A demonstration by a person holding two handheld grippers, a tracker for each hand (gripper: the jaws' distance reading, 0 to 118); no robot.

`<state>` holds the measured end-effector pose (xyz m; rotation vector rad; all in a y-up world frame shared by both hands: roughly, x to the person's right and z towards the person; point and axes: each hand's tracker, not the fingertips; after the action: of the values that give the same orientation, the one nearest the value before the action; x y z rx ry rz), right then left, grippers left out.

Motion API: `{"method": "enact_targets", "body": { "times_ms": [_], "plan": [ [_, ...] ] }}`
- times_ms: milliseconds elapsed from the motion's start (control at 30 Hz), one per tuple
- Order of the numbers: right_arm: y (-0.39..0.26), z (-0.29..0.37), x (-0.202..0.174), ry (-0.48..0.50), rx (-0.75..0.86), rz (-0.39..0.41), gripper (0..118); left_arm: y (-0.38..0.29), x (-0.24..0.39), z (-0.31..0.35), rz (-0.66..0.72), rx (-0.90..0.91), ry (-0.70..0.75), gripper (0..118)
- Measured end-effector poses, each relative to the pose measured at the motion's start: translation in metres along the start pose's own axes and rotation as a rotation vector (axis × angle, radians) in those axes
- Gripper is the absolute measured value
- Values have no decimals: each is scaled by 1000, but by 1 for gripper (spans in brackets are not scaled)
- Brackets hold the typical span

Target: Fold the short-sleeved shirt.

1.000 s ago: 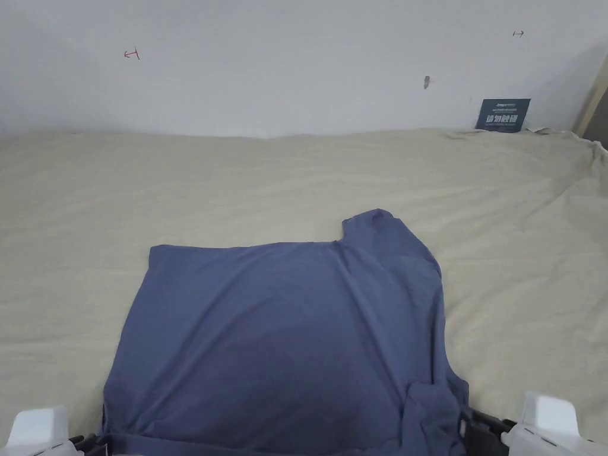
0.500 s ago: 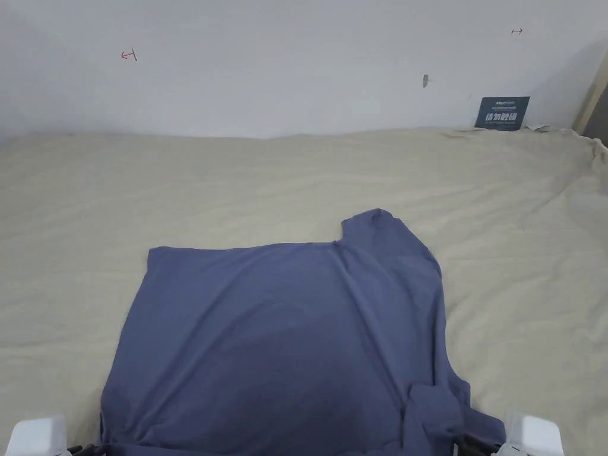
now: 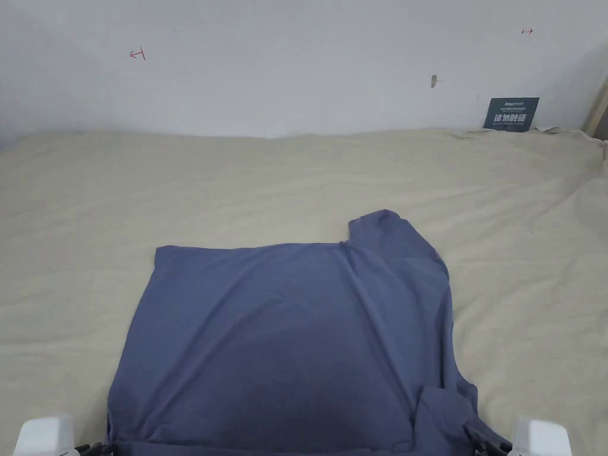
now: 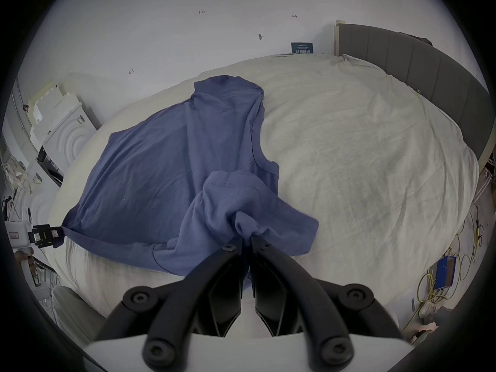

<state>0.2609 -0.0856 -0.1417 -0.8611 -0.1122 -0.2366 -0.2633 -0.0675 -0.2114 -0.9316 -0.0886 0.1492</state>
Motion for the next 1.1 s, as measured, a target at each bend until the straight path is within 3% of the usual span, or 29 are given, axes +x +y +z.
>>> {"method": "enact_targets", "body": {
  "times_ms": [467, 800, 1100],
  "plan": [
    [91, 13, -28, 7, 84, 29, 4, 83, 15, -8, 11, 95, -20, 2],
    [164, -34, -41, -23, 98, 67, 4, 164, 33, -52, -50, 112, 33, 2],
    [200, -100, -55, -47, 46, 148, 4, 182, 33, -115, -74, 32, 89, 2]
  ]
}}
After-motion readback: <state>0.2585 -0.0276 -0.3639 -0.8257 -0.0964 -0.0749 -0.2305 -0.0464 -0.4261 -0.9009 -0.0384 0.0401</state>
